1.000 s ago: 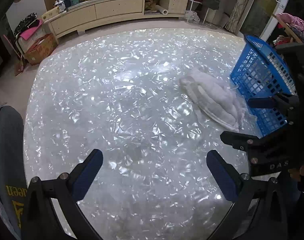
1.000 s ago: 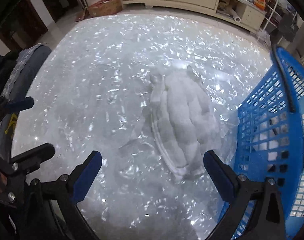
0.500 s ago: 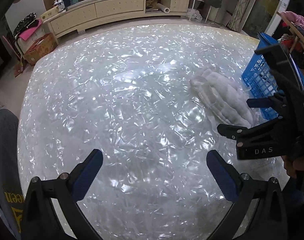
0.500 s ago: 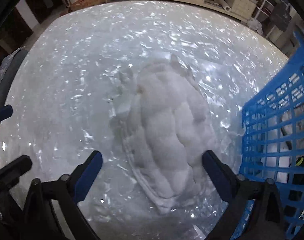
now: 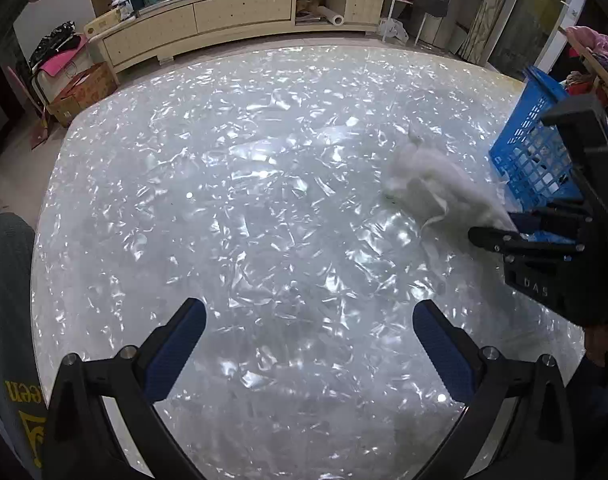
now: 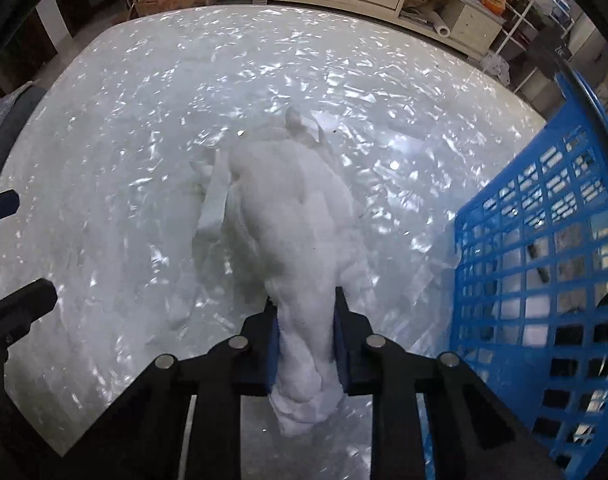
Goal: Organize soft objects
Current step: 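Move the right gripper to the white quilted pad and grasp its end, then lift the white quilted pad with the right gripper and lower it into the basket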
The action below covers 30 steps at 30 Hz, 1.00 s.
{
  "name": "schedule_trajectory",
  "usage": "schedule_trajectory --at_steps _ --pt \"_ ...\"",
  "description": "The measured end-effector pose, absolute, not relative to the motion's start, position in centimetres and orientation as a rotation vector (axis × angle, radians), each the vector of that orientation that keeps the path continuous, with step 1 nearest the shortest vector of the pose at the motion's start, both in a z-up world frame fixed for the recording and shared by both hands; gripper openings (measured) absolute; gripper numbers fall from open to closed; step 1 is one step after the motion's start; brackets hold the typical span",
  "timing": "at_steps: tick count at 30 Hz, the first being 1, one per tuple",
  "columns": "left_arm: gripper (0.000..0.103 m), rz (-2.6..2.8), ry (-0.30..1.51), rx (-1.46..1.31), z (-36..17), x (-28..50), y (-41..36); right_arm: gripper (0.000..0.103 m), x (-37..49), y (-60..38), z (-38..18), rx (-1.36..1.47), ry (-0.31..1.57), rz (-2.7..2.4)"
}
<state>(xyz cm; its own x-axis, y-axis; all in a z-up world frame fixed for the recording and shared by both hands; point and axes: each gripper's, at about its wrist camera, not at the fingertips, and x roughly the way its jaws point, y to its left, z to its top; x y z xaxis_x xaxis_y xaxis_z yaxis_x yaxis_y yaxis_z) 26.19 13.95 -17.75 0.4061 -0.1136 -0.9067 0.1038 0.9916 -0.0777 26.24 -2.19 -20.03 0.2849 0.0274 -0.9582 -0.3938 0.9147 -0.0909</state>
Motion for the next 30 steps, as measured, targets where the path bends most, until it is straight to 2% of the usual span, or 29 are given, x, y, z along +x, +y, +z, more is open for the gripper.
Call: schedule_trajectory --at_steps 6,21,30 --pt "0.103 -0.146 1.11 -0.023 -15.8 24.7 13.9 0.018 23.9 -2.9 -17.6 -0.305 1.216 0.312" --pt "0.103 -0.187 1.017 -0.093 -8.4 20.6 12.2 0.019 17.5 -5.5 -7.1 -0.282 1.02 0.336" --pt "0.103 -0.211 0.967 -0.038 -5.2 19.8 8.6 0.019 15.8 -8.7 -4.4 -0.264 0.965 0.311"
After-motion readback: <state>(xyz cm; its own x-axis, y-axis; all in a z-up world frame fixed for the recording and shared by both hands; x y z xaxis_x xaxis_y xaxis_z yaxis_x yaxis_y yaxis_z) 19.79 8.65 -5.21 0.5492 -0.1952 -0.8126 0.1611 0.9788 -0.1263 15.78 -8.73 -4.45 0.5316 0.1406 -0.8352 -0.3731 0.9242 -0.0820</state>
